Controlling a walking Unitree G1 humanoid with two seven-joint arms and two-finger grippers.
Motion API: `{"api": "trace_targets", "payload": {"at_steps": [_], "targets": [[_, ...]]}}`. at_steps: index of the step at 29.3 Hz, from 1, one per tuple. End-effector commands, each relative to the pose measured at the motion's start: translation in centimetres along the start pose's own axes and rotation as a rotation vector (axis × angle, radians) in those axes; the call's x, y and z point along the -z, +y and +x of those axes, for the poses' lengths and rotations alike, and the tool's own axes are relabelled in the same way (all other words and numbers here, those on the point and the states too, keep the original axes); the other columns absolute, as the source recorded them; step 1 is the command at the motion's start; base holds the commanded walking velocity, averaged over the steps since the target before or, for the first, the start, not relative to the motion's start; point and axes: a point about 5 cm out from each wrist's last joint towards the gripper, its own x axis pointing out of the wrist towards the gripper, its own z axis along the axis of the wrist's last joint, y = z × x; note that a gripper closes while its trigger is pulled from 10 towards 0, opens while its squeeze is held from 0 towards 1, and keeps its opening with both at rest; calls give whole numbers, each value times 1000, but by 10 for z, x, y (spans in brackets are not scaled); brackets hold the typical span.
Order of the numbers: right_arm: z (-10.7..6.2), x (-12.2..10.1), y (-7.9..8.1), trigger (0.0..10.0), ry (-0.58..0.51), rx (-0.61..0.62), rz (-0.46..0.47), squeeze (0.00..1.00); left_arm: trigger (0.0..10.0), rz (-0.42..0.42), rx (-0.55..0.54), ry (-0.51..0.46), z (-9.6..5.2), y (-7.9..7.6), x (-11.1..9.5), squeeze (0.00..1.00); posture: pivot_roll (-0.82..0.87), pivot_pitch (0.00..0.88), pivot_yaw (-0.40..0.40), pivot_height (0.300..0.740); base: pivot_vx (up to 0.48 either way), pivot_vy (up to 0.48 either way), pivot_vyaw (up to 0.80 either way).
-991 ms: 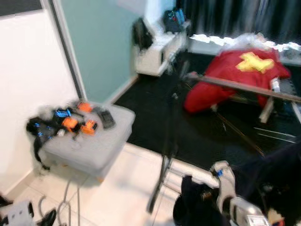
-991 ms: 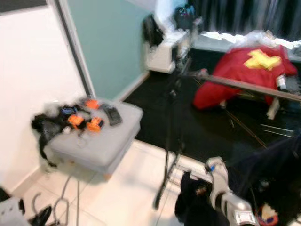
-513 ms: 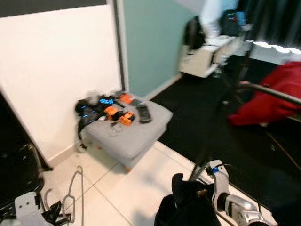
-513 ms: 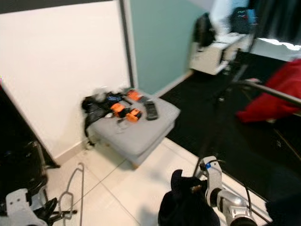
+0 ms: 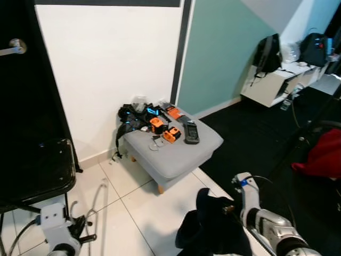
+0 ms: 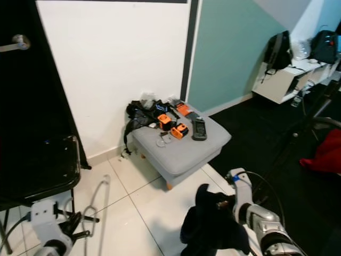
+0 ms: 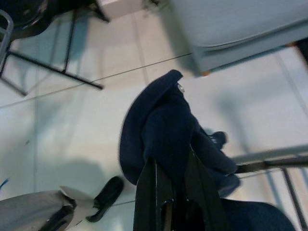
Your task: Hang hanger
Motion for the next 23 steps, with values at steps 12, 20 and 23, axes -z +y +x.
{"api": "trace_targets", "payload": {"at_steps": [12, 20, 23], "targets": [[-10, 4, -9, 10000, 3, -7, 16, 0, 10000, 10, 43, -38, -8, -3, -4, 0, -14, 0, -85, 736, 0, 0, 736], [-7, 2, -5, 10000, -7, -36, -1, 0, 10000, 1, 85, -23, -9, -5, -5, 0, -4, 0, -23, 736, 0, 0, 738], [-4, 1, -2, 10000, -8, -35, 7, 0, 10000, 4, 89, -9, -7, -2, -6, 0, -24, 0, -11, 736, 0, 0, 735]]}}
